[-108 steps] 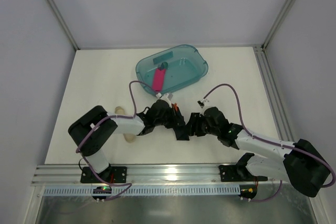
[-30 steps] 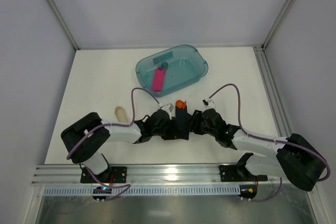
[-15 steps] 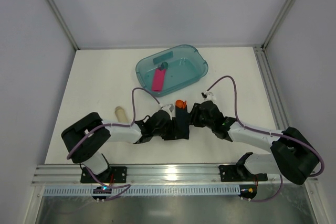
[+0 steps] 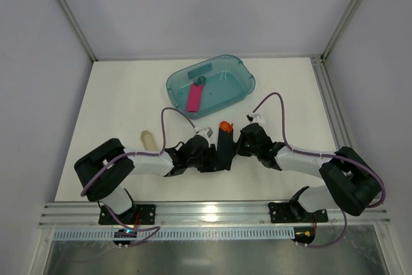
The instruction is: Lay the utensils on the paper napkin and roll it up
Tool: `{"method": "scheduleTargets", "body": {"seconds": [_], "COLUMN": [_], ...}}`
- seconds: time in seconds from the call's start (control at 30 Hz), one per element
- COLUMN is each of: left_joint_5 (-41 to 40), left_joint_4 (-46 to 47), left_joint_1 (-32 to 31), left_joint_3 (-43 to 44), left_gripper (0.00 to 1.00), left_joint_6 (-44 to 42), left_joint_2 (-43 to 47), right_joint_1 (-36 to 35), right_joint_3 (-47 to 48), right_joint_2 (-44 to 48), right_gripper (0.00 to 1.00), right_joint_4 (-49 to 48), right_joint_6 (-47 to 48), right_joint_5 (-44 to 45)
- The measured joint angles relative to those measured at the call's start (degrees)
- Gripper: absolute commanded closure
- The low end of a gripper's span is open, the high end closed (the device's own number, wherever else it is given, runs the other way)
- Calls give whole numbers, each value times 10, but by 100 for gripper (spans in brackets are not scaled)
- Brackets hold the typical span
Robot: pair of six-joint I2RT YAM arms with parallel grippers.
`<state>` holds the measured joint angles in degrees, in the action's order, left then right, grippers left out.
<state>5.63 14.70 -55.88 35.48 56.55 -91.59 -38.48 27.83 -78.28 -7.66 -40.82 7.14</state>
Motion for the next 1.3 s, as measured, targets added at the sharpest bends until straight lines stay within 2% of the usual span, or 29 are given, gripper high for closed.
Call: {"method": "scheduleTargets", "body": {"seconds": [0.4,0.87,1.3], "left_joint_5": [-14,26,21], "left_joint_4": [-40,12,34], "left_joint_1": [0,0,0], "left_joint_3": [57,68,18], "left_gripper": [68,72,71], "left_joint_6": [-15,-10,-2], "left_joint_2": [61,-35,-27], "right_joint_1": [8,9,12], "right_joint_3": [0,-3,-12], "right_joint_2": [-21,-21,-21], "right_gripper": [96,96,96], "right_joint_4": [-6,-10,-27], "right_joint_6": [-1,-10,-19], "right_joint_5": [-6,-14,-42]}}
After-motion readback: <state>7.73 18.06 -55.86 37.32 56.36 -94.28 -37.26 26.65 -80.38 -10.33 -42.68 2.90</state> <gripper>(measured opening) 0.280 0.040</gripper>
